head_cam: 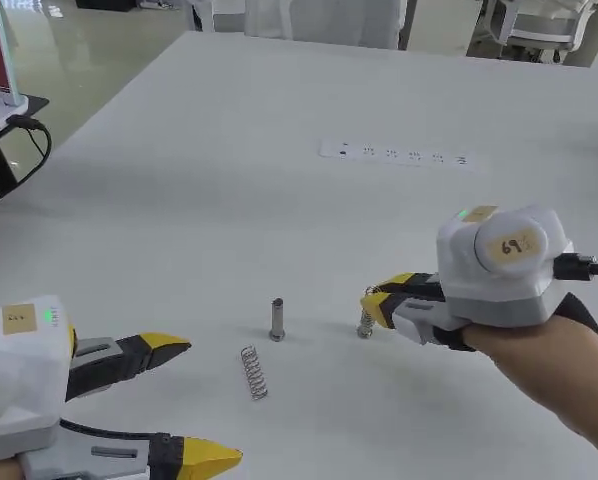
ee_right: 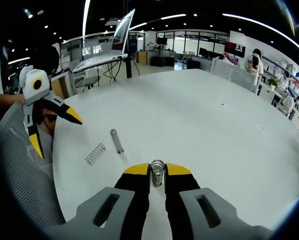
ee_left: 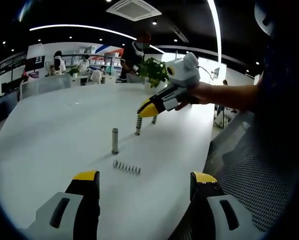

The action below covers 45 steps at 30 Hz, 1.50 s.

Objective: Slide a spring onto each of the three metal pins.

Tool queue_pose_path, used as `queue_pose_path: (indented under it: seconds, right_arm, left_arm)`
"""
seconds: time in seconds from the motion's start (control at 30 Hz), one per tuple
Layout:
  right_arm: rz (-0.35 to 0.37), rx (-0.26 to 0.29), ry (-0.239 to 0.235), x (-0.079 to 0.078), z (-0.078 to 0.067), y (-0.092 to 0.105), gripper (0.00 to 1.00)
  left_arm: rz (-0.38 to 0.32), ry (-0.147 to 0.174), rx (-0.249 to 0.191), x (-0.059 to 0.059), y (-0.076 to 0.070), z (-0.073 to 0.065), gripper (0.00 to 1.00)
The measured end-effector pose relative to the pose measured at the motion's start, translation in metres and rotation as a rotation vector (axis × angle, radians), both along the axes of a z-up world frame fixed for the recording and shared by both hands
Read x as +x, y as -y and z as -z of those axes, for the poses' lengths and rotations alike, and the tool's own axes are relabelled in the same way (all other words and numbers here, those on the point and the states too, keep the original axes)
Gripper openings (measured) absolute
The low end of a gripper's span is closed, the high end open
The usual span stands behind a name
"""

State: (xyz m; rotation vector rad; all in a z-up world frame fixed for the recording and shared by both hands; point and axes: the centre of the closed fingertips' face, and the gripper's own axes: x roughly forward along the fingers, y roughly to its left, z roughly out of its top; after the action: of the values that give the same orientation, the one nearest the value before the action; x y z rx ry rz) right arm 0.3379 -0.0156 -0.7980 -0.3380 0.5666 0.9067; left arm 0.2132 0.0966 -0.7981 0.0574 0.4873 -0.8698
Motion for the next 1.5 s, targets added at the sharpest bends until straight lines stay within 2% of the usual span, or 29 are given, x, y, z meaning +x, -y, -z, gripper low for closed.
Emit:
queue_pose_path:
  seconds: [0.57, 0.9, 1.27, 1.5]
  right_arm:
    - [-0.014, -0.03, -0.009, 0.0, 0.015, 0.002, 0.08]
    - [-0.013, -0.061, -0.035, -0.004, 0.023, 0.006, 0.08]
    - [0.009, -0.106, -0.093, -0.01, 0.037, 0.017, 0.1]
    - [0.031, -0.115, -0.153, -0.018, 0.042, 0.022, 0.09]
  left_arm:
    - [0.001, 0.001, -0.001, 0.001, 0.0, 0.0, 0.7]
    - [0.005, 0.0, 0.001, 0.0, 0.001, 0.001, 0.69]
    - [0.004, 0.003, -0.001, -0.001, 0.001, 0.001, 0.7]
    - [0.004, 0.005, -0.002, -0.002, 0.001, 0.0, 0.7]
